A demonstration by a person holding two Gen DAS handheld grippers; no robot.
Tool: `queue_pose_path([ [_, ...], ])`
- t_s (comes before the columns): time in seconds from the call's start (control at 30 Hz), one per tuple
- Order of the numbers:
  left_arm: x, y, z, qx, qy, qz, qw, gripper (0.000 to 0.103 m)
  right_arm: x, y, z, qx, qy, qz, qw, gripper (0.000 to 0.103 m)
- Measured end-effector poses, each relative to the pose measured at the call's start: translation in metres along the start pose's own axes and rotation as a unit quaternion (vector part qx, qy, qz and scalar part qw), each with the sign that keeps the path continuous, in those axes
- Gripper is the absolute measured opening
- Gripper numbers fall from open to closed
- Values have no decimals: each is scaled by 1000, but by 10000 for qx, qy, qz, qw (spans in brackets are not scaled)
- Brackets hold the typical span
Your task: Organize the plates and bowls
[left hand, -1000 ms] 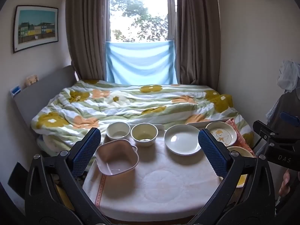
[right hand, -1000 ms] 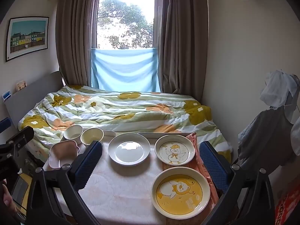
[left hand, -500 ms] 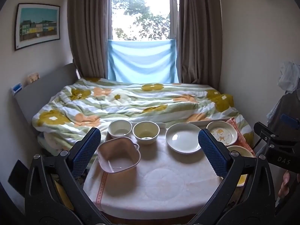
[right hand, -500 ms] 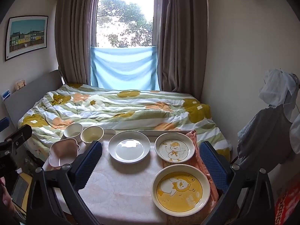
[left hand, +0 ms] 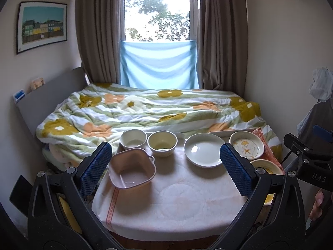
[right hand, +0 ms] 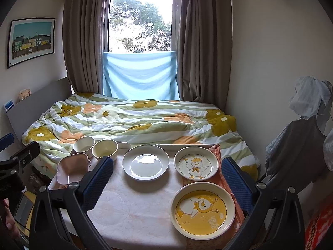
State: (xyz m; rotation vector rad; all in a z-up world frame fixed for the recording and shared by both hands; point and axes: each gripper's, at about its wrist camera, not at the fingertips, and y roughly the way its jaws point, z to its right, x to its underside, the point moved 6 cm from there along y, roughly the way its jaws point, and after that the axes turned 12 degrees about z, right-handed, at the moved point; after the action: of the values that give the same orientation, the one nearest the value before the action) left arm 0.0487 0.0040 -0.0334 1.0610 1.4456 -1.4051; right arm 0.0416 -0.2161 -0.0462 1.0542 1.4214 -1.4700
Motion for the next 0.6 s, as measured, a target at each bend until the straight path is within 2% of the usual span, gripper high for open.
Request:
queue_pose_path([
  [0.6,-1,0,-1,4,-8,-6,10000,103,0,-1,2,-12,10,-9,10000,103],
])
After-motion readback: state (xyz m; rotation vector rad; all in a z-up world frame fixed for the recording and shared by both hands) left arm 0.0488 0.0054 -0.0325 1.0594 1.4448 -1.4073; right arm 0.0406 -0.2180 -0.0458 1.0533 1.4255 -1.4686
